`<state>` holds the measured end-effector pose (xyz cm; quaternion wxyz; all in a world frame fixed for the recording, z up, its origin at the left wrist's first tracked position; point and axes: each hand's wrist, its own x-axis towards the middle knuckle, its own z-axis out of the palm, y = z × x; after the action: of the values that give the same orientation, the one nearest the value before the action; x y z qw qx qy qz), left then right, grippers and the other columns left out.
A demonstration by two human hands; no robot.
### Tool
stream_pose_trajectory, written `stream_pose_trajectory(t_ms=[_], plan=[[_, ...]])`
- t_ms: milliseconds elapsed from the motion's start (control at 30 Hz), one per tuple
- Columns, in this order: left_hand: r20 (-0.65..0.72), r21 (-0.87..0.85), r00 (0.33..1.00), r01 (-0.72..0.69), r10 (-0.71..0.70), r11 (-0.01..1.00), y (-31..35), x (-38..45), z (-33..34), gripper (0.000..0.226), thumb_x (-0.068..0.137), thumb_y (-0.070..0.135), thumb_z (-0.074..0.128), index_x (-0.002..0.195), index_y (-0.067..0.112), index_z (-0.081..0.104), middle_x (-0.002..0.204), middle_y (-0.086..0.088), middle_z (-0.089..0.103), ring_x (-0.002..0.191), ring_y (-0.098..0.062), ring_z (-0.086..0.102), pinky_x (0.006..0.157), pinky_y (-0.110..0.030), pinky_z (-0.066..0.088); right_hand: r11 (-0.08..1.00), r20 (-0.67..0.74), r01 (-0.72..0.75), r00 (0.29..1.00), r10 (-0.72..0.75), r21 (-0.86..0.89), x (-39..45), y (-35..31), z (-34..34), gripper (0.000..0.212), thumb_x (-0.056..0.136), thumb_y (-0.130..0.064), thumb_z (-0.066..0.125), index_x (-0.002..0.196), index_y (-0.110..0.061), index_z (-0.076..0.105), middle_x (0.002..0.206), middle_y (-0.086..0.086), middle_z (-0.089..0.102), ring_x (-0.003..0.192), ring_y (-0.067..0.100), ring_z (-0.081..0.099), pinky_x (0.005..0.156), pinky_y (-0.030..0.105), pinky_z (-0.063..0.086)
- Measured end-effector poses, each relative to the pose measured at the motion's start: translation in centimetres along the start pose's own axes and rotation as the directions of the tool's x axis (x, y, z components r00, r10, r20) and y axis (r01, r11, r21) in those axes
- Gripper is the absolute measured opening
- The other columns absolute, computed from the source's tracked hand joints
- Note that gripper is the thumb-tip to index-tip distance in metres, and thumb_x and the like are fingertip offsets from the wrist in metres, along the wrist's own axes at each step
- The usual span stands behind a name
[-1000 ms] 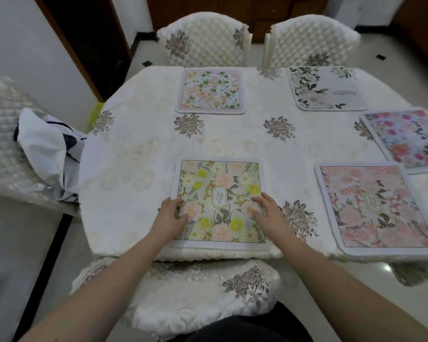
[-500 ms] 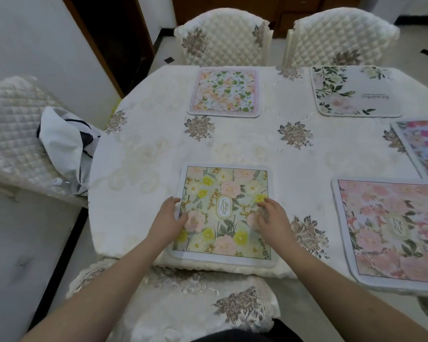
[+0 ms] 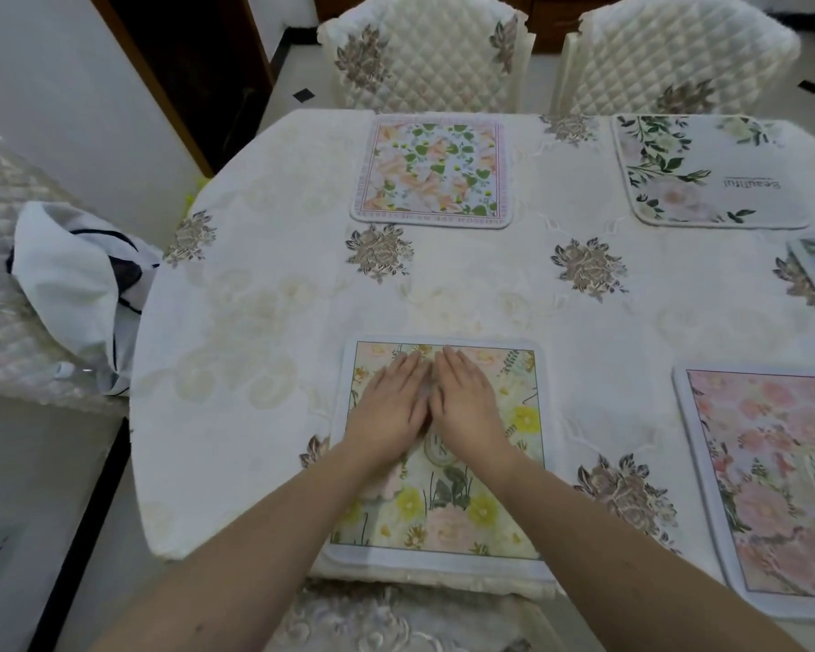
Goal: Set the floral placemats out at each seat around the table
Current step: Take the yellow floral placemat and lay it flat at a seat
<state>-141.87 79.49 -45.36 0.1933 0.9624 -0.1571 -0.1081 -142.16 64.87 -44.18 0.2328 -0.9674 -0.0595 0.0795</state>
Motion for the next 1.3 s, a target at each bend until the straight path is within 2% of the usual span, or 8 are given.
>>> stream_pose_trajectory(t_ms=[167,233,400,533,733,900,1067,1300], plan=[[0.024,0.240,0.995,-0.097,0.094,0.966,-1.2,2.1,0.7,0.057,0.107,0.033,0.014,0.160,0.016,0.003,0.168,0.002,-0.001,0.154,-0.012,-0.005,0.124,-0.033,-0.007,0.979,0.004,0.034,0.999,-0.034,-0.200,1.5,1.1,2.0,0.057,0.105,-0.032,0.019,0.158,-0.016,0.007,0.166,0.001,0.004,0.153,0.017,-0.003,0.124,0.036,0.000],[0.013,0.266,0.995,-0.102,0.102,0.958,-1.3,2.0,1.2,0.060,0.103,0.037,0.005,0.159,0.017,0.001,0.168,0.002,-0.001,0.154,-0.012,-0.006,0.125,-0.037,-0.003,0.970,-0.015,0.023,1.000,-0.027,-0.244,1.4,1.4,2.3,0.059,0.103,-0.035,0.011,0.158,-0.016,0.004,0.166,-0.001,0.002,0.152,0.015,-0.005,0.123,0.037,-0.002],[-0.055,0.194,0.997,0.066,-0.056,0.979,-1.3,2.0,1.7,0.062,0.100,0.047,0.002,0.157,0.022,-0.007,0.165,0.008,-0.010,0.151,-0.006,-0.013,0.123,-0.039,-0.011,0.969,-0.030,-0.007,1.000,-0.001,-0.247,1.6,1.2,2.6,0.060,0.099,-0.037,0.004,0.156,-0.018,0.001,0.166,-0.002,0.004,0.152,0.013,-0.004,0.123,0.040,-0.001],[-0.054,0.197,0.997,0.068,-0.058,0.978,-1.6,2.1,1.7,0.062,0.100,0.051,0.004,0.158,0.027,-0.003,0.167,0.008,-0.003,0.152,-0.008,-0.010,0.122,-0.039,-0.013,0.969,-0.013,-0.064,0.998,0.062,-0.237,1.6,1.3,2.4,0.057,0.102,-0.041,0.010,0.157,-0.028,0.001,0.166,-0.007,-0.001,0.151,0.011,-0.009,0.122,0.043,-0.010],[-0.090,0.186,0.990,0.123,-0.108,0.975,-2.9,1.7,1.3,0.065,0.097,0.065,0.014,0.157,0.043,0.002,0.166,0.009,-0.003,0.154,-0.014,-0.003,0.123,-0.043,-0.003,0.968,-0.025,-0.109,0.994,0.106,-0.226,1.3,2.2,1.9,0.064,0.098,-0.055,0.011,0.157,-0.033,0.003,0.165,-0.007,-0.006,0.152,0.013,-0.009,0.121,0.049,-0.008],[-0.116,0.176,0.981,0.173,-0.154,0.969,-2.8,1.6,1.5,0.069,0.096,0.064,0.018,0.158,0.040,0.002,0.167,0.007,-0.004,0.155,-0.017,-0.003,0.124,-0.043,-0.001,0.966,-0.062,-0.137,0.990,0.127,-0.220,0.9,3.8,1.4,0.068,0.098,-0.058,0.017,0.158,-0.029,0.004,0.166,-0.005,-0.001,0.152,0.012,-0.005,0.123,0.045,-0.003],[-0.094,0.167,0.977,0.205,-0.192,0.964,-2.9,1.7,1.1,0.072,0.094,0.065,0.015,0.158,0.037,-0.005,0.167,0.008,-0.009,0.154,-0.016,-0.009,0.124,-0.041,-0.007,0.955,-0.126,-0.223,0.971,0.201,-0.194,0.1,6.1,0.6,0.069,0.097,-0.057,0.017,0.158,-0.028,0.004,0.166,-0.005,-0.002,0.152,0.011,-0.008,0.123,0.039,-0.006],[-0.084,0.164,0.978,0.204,-0.192,0.965,-6.3,-1.0,-0.1,0.075,0.095,0.063,0.011,0.158,0.028,-0.009,0.167,0.007,-0.011,0.153,-0.011,-0.010,0.125,-0.037,-0.003,0.948,-0.116,-0.270,0.961,0.253,-0.169,-0.8,8.1,-0.5,0.071,0.096,-0.057,0.013,0.158,-0.026,-0.002,0.166,-0.005,-0.007,0.151,0.008,-0.011,0.123,0.036,-0.007]])
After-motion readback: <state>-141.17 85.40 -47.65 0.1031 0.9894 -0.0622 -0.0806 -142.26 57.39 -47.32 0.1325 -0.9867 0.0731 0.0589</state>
